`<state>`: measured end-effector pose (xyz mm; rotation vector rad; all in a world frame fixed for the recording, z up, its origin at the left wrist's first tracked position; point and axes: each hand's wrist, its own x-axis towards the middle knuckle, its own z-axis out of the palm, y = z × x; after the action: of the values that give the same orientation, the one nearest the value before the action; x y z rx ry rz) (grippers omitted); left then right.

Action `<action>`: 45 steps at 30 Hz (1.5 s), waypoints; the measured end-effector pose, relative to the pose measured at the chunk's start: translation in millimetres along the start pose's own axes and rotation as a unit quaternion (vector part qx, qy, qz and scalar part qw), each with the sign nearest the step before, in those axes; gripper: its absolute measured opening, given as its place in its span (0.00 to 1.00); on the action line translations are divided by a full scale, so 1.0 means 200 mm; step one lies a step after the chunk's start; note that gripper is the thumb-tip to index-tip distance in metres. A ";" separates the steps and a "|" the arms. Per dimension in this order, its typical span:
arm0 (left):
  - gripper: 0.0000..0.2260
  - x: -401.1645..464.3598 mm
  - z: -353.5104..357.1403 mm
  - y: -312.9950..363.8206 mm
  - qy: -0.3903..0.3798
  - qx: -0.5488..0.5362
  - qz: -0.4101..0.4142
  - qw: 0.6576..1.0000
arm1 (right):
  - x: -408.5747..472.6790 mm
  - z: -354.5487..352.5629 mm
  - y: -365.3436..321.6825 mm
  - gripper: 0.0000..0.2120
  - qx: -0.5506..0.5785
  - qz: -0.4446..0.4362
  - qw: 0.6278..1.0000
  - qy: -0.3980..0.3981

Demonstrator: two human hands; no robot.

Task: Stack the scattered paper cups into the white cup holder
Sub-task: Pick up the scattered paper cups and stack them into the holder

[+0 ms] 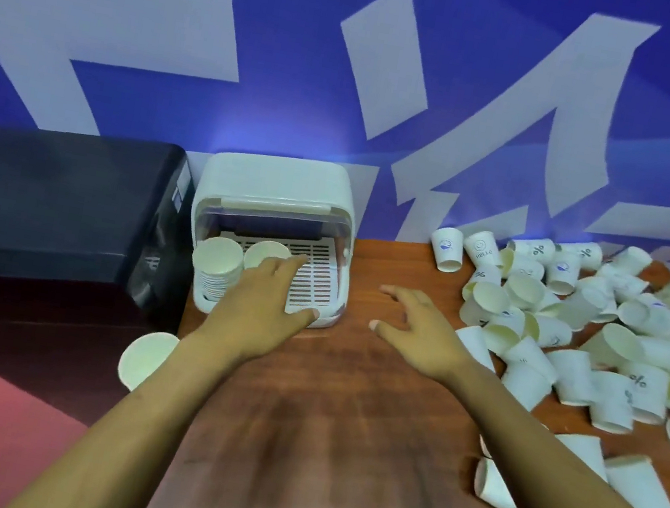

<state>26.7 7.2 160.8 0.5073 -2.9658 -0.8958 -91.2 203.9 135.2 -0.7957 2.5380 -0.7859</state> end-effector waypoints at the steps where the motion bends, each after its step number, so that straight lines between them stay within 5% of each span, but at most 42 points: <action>1: 0.32 -0.01 0.05 0.06 -0.002 -0.004 -0.002 1.000 | -0.04 -0.03 0.06 0.27 0.004 -0.001 1.000 0.001; 13: 0.32 -0.12 0.87 0.89 -0.082 0.018 -0.013 0.996 | -0.52 -0.43 1.00 0.25 -0.012 0.032 0.999 -0.027; 19: 0.25 -0.20 1.23 1.08 -0.156 0.071 0.008 0.985 | -0.61 -0.42 1.30 0.27 -0.039 0.038 0.995 -0.083; 26: 0.32 -0.27 1.58 1.17 -0.201 0.166 0.063 0.963 | -0.59 -0.32 1.45 0.32 -0.112 -0.006 0.988 -0.107; 37: 0.28 -0.28 1.72 1.17 -0.154 0.228 0.065 0.959 | -0.56 -0.23 1.54 0.31 -0.207 -0.017 0.975 -0.080; 45: 0.31 -0.27 1.50 1.11 -0.132 0.135 0.008 0.982 | -0.54 -0.31 1.45 0.29 -0.190 -0.029 0.980 -0.056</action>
<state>-17.4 360.1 33.4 0.3932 -3.3527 -0.6011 -155.5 493.6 26.9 -1.0042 2.6049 -0.2589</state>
